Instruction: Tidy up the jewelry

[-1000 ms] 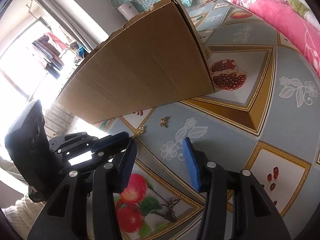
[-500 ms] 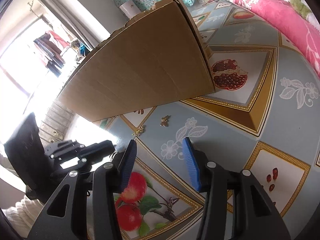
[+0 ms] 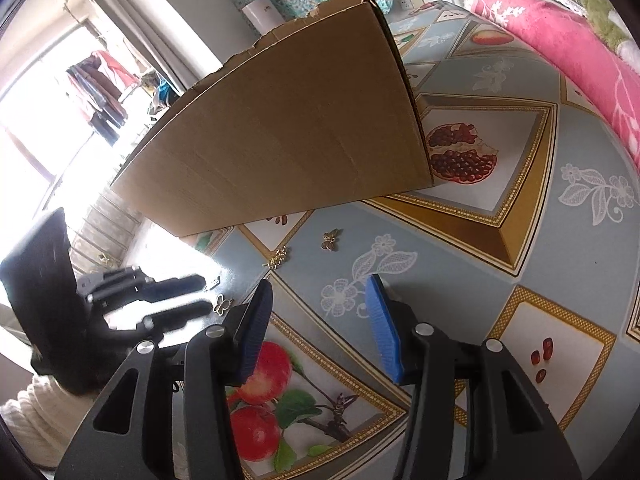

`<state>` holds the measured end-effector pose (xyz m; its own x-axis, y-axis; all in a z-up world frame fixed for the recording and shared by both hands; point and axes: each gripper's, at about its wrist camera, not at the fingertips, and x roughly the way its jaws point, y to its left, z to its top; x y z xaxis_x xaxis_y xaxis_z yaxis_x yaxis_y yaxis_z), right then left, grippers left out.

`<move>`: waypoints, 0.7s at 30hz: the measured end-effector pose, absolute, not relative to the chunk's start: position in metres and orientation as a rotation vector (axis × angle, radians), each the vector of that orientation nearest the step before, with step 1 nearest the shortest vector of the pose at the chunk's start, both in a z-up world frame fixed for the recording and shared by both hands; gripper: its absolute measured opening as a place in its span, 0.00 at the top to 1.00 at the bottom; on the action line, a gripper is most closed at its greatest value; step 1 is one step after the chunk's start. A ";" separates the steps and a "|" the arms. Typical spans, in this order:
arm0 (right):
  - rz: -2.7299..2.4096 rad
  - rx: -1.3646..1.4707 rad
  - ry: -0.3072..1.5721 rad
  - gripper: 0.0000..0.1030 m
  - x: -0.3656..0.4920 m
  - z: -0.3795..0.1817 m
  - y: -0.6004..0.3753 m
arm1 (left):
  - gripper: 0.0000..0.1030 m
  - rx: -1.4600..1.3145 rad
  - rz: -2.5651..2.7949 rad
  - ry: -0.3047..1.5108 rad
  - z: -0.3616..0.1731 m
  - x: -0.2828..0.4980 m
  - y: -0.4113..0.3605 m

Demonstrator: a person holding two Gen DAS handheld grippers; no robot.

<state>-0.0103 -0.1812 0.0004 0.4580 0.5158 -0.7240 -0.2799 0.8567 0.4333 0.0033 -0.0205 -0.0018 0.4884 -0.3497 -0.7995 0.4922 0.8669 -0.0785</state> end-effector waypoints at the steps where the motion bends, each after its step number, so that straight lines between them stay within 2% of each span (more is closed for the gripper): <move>1: 0.495 0.258 0.978 0.51 -0.011 0.001 -0.180 | 0.72 0.168 -0.514 0.928 -0.003 0.003 -0.021; 8: 0.473 0.209 0.981 0.49 -0.012 0.003 -0.172 | 0.72 0.179 -0.499 0.910 -0.006 -0.001 -0.027; 9: 0.471 0.210 0.981 0.49 -0.012 0.003 -0.171 | 0.73 0.204 -0.488 0.905 -0.006 -0.003 -0.030; 12: 0.466 0.209 0.979 0.47 -0.012 0.003 -0.170 | 0.86 0.247 -0.472 0.882 -0.007 -0.010 -0.038; 15: 0.448 0.190 0.977 0.47 -0.013 0.003 -0.166 | 0.90 0.252 -0.449 0.865 -0.007 -0.015 -0.042; 20: 0.490 0.182 0.999 0.46 -0.013 0.005 -0.152 | 0.91 0.200 -0.464 0.882 -0.006 -0.014 -0.034; 21: 0.482 0.137 0.987 0.46 -0.014 0.006 -0.146 | 0.95 0.199 -0.458 0.882 -0.006 -0.015 -0.032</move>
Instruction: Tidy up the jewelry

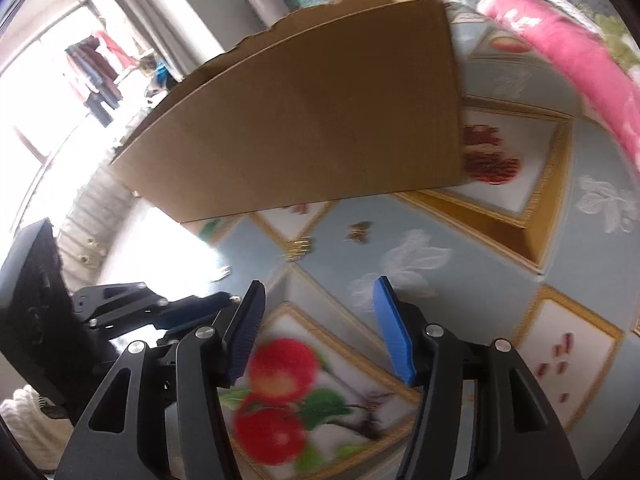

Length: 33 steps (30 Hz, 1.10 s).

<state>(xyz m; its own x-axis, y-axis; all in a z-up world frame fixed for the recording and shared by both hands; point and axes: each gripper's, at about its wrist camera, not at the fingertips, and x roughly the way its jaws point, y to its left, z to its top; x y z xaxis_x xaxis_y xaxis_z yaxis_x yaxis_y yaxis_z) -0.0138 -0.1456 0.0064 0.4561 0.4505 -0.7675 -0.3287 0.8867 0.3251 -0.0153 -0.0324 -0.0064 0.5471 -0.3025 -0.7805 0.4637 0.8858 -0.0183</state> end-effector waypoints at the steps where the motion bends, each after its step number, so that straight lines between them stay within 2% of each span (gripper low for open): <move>1: 0.488 0.085 0.977 0.46 -0.014 0.009 -0.138 | 0.95 0.193 -0.462 0.884 -0.006 -0.017 -0.031; 13: 0.511 -0.138 0.962 0.47 -0.001 0.009 -0.092 | 0.96 0.127 -0.461 0.887 -0.008 -0.033 -0.003; 15: 0.512 -0.129 0.982 0.53 0.001 0.004 -0.092 | 0.96 0.115 -0.461 0.889 -0.008 -0.034 0.001; 16: 0.506 -0.124 0.970 0.56 0.000 0.004 -0.092 | 1.00 0.112 -0.460 0.891 -0.008 -0.035 0.003; 19: 0.500 -0.129 0.969 0.60 0.000 0.004 -0.089 | 1.00 0.098 -0.461 0.896 -0.008 -0.035 0.007; 23: 0.445 -0.179 0.954 0.79 -0.001 0.005 -0.087 | 1.00 0.081 -0.459 0.889 -0.007 -0.035 0.010; 25: 0.436 -0.173 0.953 0.85 0.000 0.006 -0.092 | 1.00 0.071 -0.458 0.877 -0.005 -0.036 0.011; 26: 0.444 -0.160 0.957 0.94 0.000 0.007 -0.094 | 1.00 0.072 -0.459 0.872 -0.003 -0.036 0.012; 27: 0.449 -0.143 0.962 0.95 0.001 0.007 -0.095 | 0.99 0.074 -0.462 0.870 -0.001 -0.039 0.015; 28: 0.443 -0.141 0.960 0.95 0.000 0.008 -0.095 | 0.90 0.084 -0.458 0.871 0.000 -0.040 0.015; 29: 0.439 -0.147 0.958 0.95 -0.002 0.007 -0.095 | 0.77 0.095 -0.453 0.869 0.000 -0.041 0.013; 30: 0.436 -0.156 0.956 0.95 -0.002 0.007 -0.094 | 0.72 0.102 -0.453 0.866 0.000 -0.041 0.010; 33: 0.453 -0.138 0.971 0.95 0.002 0.007 -0.097 | 0.70 0.125 -0.461 0.875 -0.002 -0.040 -0.001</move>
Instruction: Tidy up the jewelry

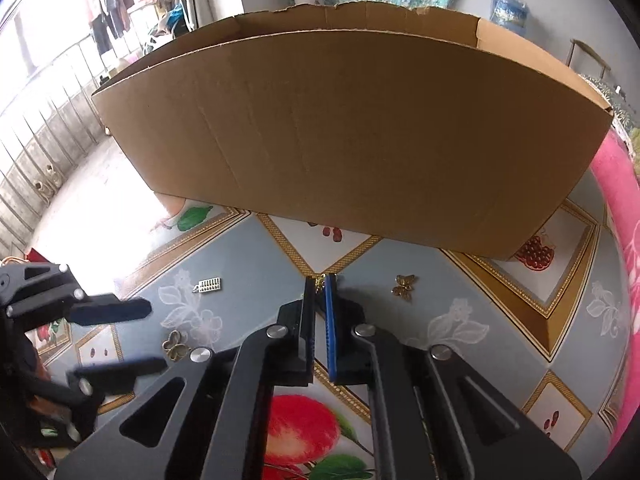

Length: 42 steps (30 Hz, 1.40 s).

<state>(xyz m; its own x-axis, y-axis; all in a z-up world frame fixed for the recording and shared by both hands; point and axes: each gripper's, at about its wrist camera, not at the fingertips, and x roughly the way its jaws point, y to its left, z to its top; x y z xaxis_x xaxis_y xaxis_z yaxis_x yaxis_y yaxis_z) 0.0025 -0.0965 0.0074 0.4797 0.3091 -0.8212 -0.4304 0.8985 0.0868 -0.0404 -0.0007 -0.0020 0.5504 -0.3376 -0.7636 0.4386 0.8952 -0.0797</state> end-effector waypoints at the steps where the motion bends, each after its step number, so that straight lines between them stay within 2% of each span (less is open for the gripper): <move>1: 0.458 -0.133 0.974 0.95 0.004 0.008 -0.098 | 0.70 0.140 -0.459 0.884 -0.004 -0.038 -0.006; 3: 0.463 -0.129 0.974 0.95 0.005 0.008 -0.098 | 0.76 0.197 -0.431 0.886 -0.008 -0.036 -0.014; 5: 0.463 -0.115 0.973 0.95 0.007 0.008 -0.099 | 0.86 0.217 -0.422 0.881 -0.008 -0.037 -0.018; 10: 0.480 -0.046 0.997 0.95 0.007 0.012 -0.111 | 0.87 0.195 -0.408 0.894 -0.008 -0.034 -0.017; 11: 0.481 -0.052 0.995 0.95 0.005 0.013 -0.112 | 1.00 0.177 -0.413 0.900 -0.007 -0.034 -0.014; 19: 0.494 -0.040 0.955 0.95 -0.005 0.028 -0.120 | 0.98 0.126 -0.404 0.913 0.001 -0.036 0.003; 20: 0.496 -0.038 0.959 0.95 -0.006 0.028 -0.121 | 0.84 0.126 -0.403 0.912 0.001 -0.037 0.003; 21: 0.490 -0.037 0.954 0.95 -0.006 0.028 -0.121 | 0.77 0.129 -0.405 0.910 0.000 -0.039 0.002; 22: 0.493 -0.036 0.956 0.95 -0.007 0.028 -0.122 | 0.70 0.139 -0.402 0.902 0.000 -0.040 0.000; 23: 0.499 -0.035 0.961 0.95 -0.008 0.027 -0.120 | 0.70 0.153 -0.400 0.897 -0.001 -0.041 -0.003; 27: 0.501 -0.051 0.960 0.95 -0.013 0.029 -0.118 | 0.73 0.202 -0.388 0.912 -0.009 -0.043 -0.013; 29: 0.505 -0.050 0.965 0.95 -0.010 0.026 -0.115 | 0.88 0.219 -0.401 0.908 -0.010 -0.046 -0.018; 30: 0.504 -0.047 0.967 0.95 -0.007 0.023 -0.112 | 0.90 0.224 -0.398 0.908 -0.011 -0.046 -0.020; 37: 0.517 -0.051 0.970 0.95 -0.007 0.025 -0.111 | 0.91 0.189 -0.405 0.923 -0.011 -0.043 -0.015; 38: 0.520 -0.057 0.968 0.95 -0.009 0.026 -0.112 | 0.98 0.189 -0.405 0.921 -0.010 -0.045 -0.013; 39: 0.519 -0.064 0.966 0.95 -0.009 0.026 -0.112 | 1.00 0.179 -0.410 0.927 -0.010 -0.045 -0.010; 42: 0.520 -0.063 0.970 0.95 -0.009 0.024 -0.114 | 1.00 0.147 -0.401 0.947 -0.008 -0.048 -0.001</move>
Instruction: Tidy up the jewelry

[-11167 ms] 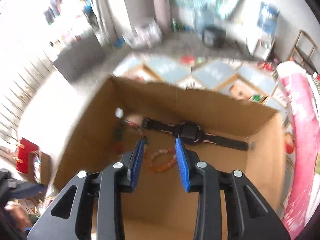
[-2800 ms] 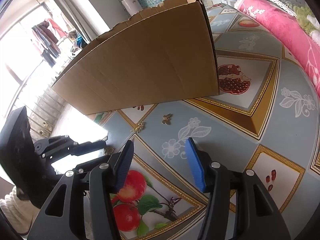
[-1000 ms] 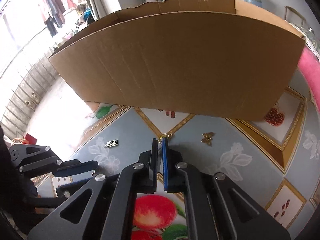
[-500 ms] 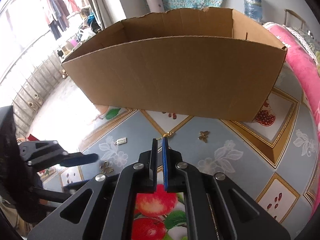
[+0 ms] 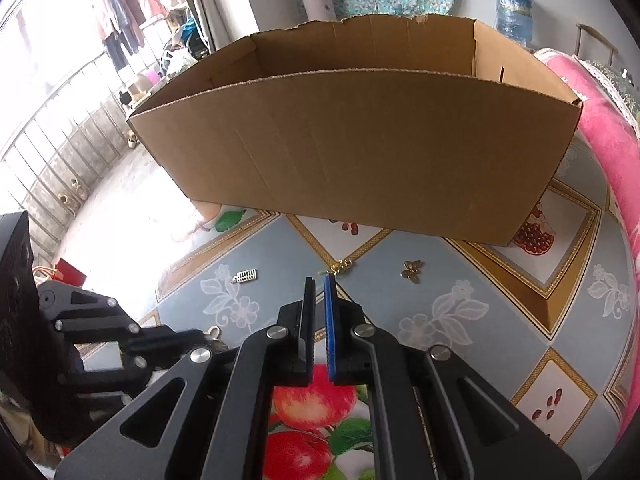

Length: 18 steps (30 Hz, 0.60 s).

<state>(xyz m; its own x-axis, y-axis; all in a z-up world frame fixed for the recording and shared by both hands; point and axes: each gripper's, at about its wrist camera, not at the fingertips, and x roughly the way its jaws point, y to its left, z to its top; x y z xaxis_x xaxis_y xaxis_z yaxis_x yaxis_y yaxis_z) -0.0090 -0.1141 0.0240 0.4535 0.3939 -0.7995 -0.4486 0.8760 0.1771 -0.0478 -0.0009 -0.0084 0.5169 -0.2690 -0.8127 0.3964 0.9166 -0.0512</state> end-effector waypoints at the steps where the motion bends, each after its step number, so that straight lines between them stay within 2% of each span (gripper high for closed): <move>1: 0.522 -0.067 0.974 0.95 -0.009 0.023 -0.114 | 1.00 0.154 -0.385 0.947 -0.008 -0.048 0.001; 8: 0.531 -0.099 0.974 0.95 -0.012 0.021 -0.113 | 0.98 0.172 -0.397 0.914 0.002 -0.053 0.004; 9: 0.534 -0.101 0.972 0.95 -0.012 0.022 -0.112 | 0.94 0.174 -0.406 0.916 0.001 -0.053 0.002; 11: 0.541 -0.110 0.971 0.94 -0.010 0.020 -0.109 | 0.61 0.185 -0.414 0.913 -0.001 -0.053 -0.002; 12: 0.540 -0.117 0.969 0.94 -0.009 0.020 -0.107 | 0.58 0.188 -0.413 0.904 -0.001 -0.053 -0.003; 13: 0.538 -0.120 0.967 0.93 -0.009 0.020 -0.106 | 0.58 0.196 -0.418 0.896 -0.003 -0.052 -0.005; 18: 0.543 -0.119 0.956 0.90 -0.003 0.018 -0.104 | 0.75 0.229 -0.438 0.880 -0.011 -0.052 -0.011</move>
<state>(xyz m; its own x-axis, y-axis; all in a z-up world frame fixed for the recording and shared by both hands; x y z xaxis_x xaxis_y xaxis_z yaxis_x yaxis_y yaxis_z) -0.0030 -0.1035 0.0181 0.4551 0.3874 -0.8018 -0.4899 0.8608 0.1378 -0.0521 -0.0114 -0.0107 0.5570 -0.2745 -0.7838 0.4596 0.8880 0.0156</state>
